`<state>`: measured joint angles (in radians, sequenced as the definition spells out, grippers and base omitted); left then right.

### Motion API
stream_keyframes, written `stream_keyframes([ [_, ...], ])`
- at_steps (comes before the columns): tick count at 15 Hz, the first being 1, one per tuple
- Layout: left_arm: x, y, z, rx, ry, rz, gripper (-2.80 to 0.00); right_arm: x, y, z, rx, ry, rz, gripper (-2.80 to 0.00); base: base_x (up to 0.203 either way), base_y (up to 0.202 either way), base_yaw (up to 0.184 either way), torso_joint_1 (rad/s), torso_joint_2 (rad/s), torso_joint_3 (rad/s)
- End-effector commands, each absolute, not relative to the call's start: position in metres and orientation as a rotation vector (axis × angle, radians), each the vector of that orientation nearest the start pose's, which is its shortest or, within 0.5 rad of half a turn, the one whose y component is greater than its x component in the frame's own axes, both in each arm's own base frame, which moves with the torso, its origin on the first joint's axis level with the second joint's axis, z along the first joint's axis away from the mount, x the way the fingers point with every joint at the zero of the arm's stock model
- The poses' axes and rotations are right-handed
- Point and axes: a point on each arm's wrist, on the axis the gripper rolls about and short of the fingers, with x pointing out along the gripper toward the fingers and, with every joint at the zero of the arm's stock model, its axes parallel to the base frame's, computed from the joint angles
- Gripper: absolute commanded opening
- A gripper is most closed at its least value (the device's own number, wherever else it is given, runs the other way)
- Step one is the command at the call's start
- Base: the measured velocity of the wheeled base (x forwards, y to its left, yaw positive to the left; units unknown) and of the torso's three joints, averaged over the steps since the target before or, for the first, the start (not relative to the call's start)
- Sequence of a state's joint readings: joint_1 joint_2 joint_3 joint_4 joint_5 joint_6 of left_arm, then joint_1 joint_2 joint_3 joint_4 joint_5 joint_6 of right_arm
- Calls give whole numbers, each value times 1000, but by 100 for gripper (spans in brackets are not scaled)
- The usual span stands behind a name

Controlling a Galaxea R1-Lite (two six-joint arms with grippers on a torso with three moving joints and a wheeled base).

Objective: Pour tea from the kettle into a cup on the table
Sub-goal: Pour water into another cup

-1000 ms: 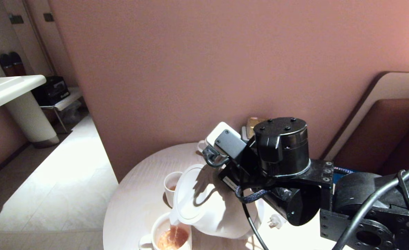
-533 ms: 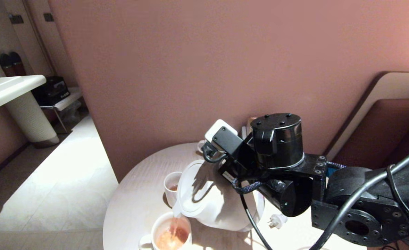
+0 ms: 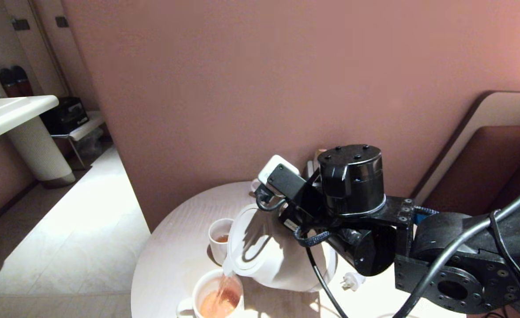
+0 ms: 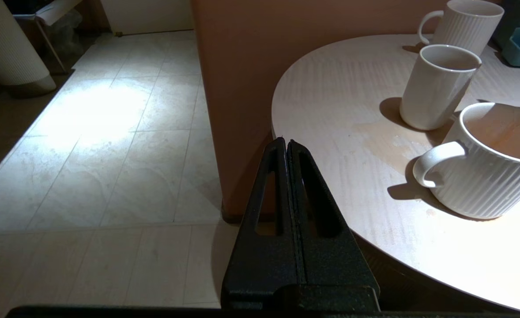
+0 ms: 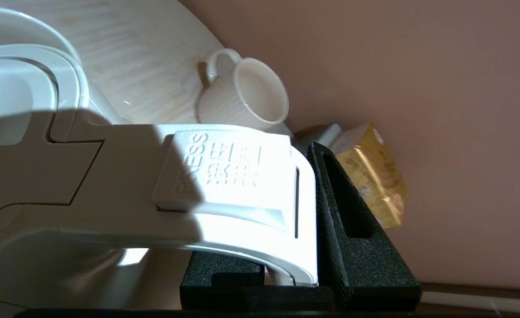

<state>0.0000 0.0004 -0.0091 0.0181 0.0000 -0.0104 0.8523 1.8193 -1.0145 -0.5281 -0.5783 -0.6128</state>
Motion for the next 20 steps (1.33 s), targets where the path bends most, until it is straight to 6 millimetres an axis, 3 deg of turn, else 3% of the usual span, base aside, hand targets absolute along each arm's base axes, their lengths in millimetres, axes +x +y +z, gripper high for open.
stream_keyframes([
  [1, -24, 0, 76, -11, 9, 0, -280, 236, 251, 191, -799, 115, 323, -280, 0, 0, 0, 0, 0, 0],
  [20, -23, 0, 76, -11, 10, 0, -280, 226, 262, 215, -828, 41, 301, -280, 0, 0, 0, 0, 0, 0],
])
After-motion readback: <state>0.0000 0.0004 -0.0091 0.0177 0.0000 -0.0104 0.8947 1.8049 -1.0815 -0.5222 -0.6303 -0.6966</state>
